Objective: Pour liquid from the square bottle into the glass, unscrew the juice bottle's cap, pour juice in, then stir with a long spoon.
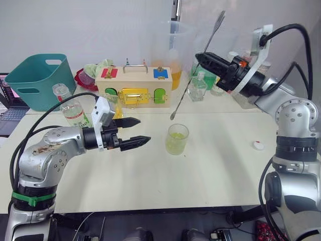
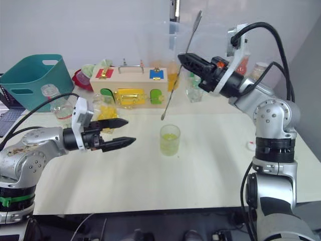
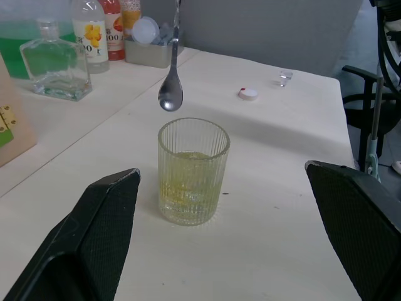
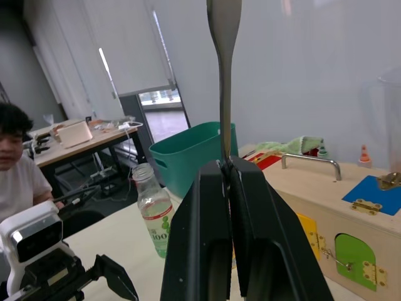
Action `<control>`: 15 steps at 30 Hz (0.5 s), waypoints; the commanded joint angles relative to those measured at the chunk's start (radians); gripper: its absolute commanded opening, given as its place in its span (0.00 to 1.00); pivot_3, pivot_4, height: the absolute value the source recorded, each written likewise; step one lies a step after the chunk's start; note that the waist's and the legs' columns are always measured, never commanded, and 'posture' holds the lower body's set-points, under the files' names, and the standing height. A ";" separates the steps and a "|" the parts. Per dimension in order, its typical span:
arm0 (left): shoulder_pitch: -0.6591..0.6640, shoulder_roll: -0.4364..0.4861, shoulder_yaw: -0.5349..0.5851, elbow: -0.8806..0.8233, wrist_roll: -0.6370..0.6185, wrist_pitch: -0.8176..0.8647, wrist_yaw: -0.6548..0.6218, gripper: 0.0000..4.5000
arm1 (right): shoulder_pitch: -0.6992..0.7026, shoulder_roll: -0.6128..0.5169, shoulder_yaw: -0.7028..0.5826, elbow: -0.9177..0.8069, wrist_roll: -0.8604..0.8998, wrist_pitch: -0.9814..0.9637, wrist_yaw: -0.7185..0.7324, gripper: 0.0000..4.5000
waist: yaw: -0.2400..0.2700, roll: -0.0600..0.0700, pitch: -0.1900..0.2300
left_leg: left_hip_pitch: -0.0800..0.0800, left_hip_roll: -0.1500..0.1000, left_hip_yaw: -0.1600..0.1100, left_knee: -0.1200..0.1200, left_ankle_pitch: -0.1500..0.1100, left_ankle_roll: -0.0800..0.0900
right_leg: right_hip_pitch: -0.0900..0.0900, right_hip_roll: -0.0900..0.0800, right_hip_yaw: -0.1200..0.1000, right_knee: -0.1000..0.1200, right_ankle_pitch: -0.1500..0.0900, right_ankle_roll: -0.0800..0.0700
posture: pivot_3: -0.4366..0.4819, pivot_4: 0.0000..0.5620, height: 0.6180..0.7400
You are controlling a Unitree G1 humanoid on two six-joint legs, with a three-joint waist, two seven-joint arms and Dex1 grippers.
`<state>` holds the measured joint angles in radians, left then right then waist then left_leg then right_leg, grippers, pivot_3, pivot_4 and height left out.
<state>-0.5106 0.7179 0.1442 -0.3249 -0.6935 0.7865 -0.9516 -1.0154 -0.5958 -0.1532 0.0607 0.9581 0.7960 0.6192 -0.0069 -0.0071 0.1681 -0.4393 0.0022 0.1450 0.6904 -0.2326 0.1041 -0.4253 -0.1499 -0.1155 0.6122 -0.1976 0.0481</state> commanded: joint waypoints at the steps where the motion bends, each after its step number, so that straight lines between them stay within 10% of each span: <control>1: 0.060 0.018 -0.022 -0.063 0.033 -0.053 0.000 0.99 | 0.075 -0.028 0.028 -0.108 -0.060 -0.025 0.063 0.00 | 0.000 0.000 0.000 | 0.000 0.000 0.000 0.000 0.000 0.000 | 0.000 0.000 0.000 0.000 0.000 0.000 | 0.48 0.27 1.00; 15: 0.082 0.038 -0.053 -0.079 0.036 -0.083 -0.006 0.99 | 0.187 0.012 0.110 -0.152 -0.284 -0.182 0.174 0.00 | 0.001 0.000 0.000 | 0.000 0.000 0.000 0.001 -0.003 -0.005 | -0.001 0.000 0.000 0.000 0.000 0.000 | 0.48 0.27 1.00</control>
<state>-0.4264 0.7454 0.0854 -0.3703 -0.6550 0.7239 -0.9537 -0.8161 -0.5790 -0.0239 -0.0598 0.6859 0.6500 0.7849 -0.0060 -0.0073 0.1680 -0.4393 0.0025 0.1455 0.6915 -0.2352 0.0993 -0.4258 -0.1498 -0.1154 0.6121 -0.1975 0.0479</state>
